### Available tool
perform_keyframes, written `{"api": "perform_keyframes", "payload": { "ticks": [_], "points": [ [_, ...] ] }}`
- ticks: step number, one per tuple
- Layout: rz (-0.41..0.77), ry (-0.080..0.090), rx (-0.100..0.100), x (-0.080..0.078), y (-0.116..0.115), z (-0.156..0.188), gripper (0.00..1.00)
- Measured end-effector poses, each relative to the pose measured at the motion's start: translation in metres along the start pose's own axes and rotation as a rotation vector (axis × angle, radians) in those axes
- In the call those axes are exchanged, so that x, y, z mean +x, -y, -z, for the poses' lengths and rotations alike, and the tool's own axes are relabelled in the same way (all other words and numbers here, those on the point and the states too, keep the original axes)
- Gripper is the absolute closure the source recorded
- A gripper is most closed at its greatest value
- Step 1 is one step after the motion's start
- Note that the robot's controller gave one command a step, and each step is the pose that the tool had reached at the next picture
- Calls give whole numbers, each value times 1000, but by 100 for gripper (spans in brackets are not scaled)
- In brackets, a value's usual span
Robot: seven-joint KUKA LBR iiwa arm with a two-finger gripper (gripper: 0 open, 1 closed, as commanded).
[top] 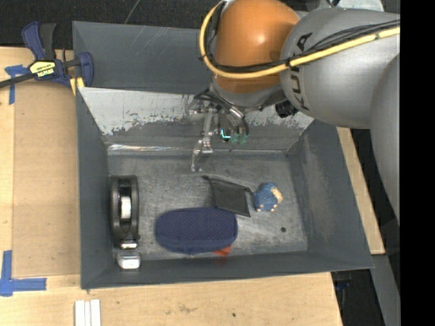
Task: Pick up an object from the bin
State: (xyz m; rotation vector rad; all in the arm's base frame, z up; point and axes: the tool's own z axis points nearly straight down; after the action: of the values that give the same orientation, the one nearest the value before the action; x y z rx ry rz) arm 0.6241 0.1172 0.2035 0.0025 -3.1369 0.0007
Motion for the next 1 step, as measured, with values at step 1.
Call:
{"api": "perform_keyframes", "payload": {
  "ticks": [1],
  "points": [
    [343,12,0,44,58,-126,0]
  ]
}}
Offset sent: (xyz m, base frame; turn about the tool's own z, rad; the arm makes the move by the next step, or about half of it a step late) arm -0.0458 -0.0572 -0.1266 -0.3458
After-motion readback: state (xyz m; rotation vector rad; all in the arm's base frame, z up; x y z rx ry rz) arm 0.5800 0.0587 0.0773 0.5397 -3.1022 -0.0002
